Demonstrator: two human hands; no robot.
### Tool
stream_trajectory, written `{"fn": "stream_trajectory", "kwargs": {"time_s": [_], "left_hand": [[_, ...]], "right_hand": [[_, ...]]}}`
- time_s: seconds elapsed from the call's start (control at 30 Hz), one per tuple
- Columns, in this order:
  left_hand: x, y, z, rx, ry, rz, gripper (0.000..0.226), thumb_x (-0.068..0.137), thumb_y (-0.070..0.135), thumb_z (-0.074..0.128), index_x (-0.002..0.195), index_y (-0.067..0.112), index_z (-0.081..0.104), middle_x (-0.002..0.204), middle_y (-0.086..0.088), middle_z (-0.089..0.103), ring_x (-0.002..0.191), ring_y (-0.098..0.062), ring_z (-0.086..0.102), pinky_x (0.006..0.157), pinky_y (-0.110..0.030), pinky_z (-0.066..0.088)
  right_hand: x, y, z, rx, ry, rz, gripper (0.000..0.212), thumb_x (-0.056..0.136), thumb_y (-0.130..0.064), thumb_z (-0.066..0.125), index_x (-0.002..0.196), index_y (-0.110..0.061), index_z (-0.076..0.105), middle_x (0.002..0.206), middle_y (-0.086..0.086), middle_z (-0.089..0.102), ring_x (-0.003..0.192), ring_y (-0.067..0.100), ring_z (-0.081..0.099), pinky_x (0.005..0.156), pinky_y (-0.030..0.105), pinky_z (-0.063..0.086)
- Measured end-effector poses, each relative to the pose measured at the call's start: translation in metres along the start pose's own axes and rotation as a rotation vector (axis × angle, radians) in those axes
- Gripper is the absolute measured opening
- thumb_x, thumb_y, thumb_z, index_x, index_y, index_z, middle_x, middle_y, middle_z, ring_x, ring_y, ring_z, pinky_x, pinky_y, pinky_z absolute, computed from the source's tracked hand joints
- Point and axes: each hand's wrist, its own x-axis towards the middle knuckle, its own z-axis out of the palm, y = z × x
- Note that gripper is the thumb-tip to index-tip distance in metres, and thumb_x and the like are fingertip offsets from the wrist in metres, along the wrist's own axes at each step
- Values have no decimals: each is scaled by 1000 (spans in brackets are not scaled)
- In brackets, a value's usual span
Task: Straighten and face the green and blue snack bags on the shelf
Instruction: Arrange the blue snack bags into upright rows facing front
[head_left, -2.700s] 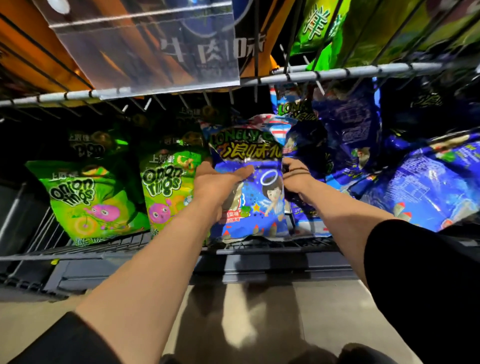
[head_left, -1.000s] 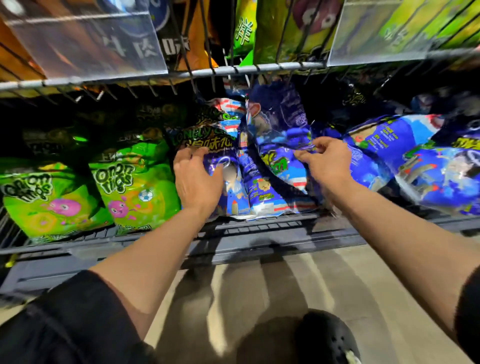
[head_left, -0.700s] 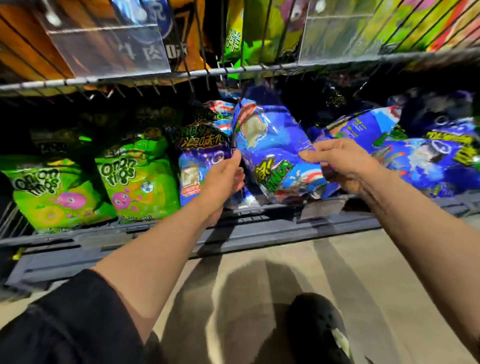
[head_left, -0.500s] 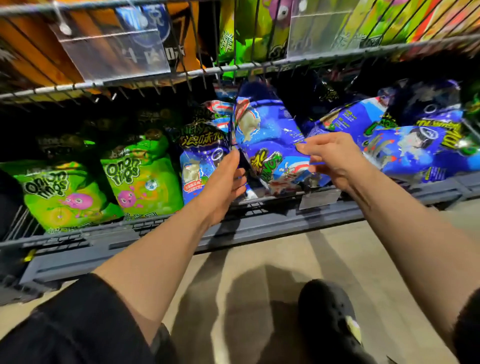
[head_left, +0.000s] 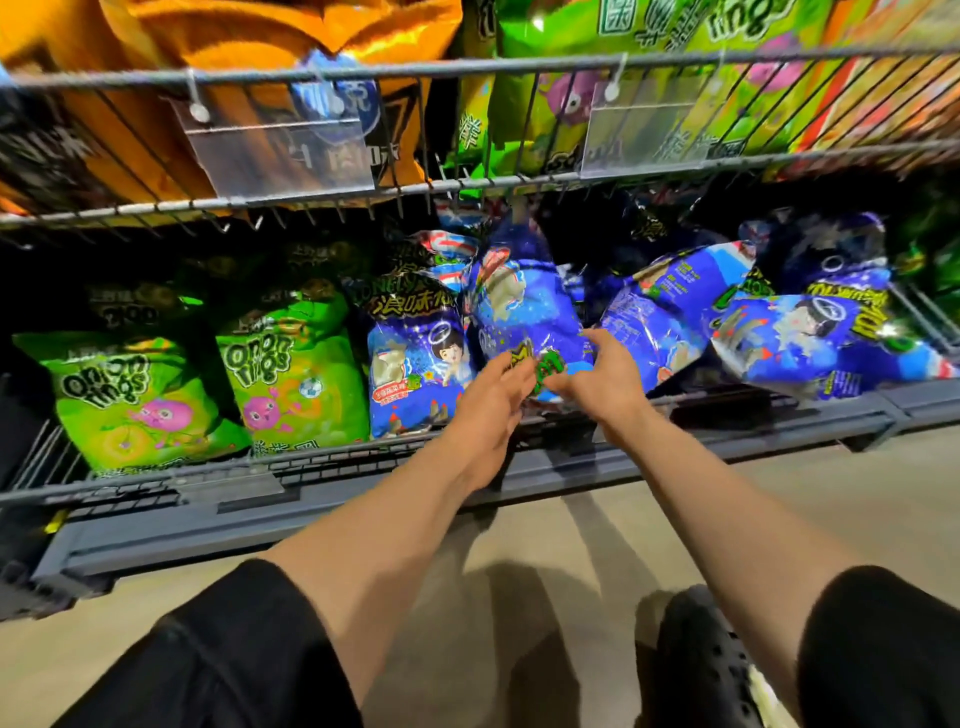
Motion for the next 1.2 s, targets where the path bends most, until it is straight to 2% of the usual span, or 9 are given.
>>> {"fn": "stream_trajectory", "kwargs": {"time_s": [0.1,0.23,0.4,0.53,0.63,0.73,0.87,1.03,1.2], "left_hand": [[7,5,-8,241,67,26,51,97,13,53,145,13,35,135,-1,52,115,-13,51,90,-21,37],[24,11,-26,362,212,99,42,97,29,55,135,17,43,116,4,47,108,-16,43,86,-28,35],[39,29,-49,38,154,-14,33,94,54,45,85,24,56,74,6,62,60,-10,56,68,-25,40],[44,37,-69,-30,84,-81,50,77,60,61,101,17,69,92,-2,71,76,-18,66,70,-31,59],[40,37,-69,-31,115,-105,31,86,42,62,97,15,70,83,-2,76,72,-13,73,66,-33,61],[40,39,-70,-64,209,-13,18,87,26,67,101,15,69,83,-6,76,62,-17,72,50,-31,57],[46,43,-81,-75,371,108,37,80,19,76,115,15,66,94,-9,75,71,-22,73,55,-37,59],[51,39,-98,-36,447,184,45,77,16,78,120,11,63,103,-11,73,77,-21,72,61,-34,60],[56,40,-94,-278,437,186,44,83,22,73,124,12,62,108,-11,72,82,-21,73,65,-44,61]], "right_hand": [[16,2,-9,141,82,37,55,60,-18,81,109,-18,57,104,13,68,93,30,66,85,44,54],[36,-7,-32,690,-6,192,42,87,-10,64,125,-14,46,84,7,67,60,15,65,52,25,53],[38,8,-36,838,-280,250,38,91,-7,54,129,-6,48,88,4,74,71,15,71,59,28,58],[26,10,-28,789,-588,183,33,90,-2,47,120,-9,57,95,6,74,76,17,72,67,28,60],[27,9,-22,681,-696,158,36,90,0,48,120,-16,61,102,6,73,82,18,72,72,32,58],[37,10,-14,469,-617,163,40,87,-6,59,124,-19,60,106,9,70,82,17,69,70,30,58],[48,10,5,237,-398,78,45,80,-12,71,123,-14,60,105,9,67,90,18,62,87,39,50],[62,7,28,165,-235,53,34,83,-15,70,113,-3,63,93,5,61,80,14,56,73,24,44],[52,-4,59,382,-258,312,48,74,-43,76,101,-11,53,88,12,53,77,22,51,67,37,49]]}}
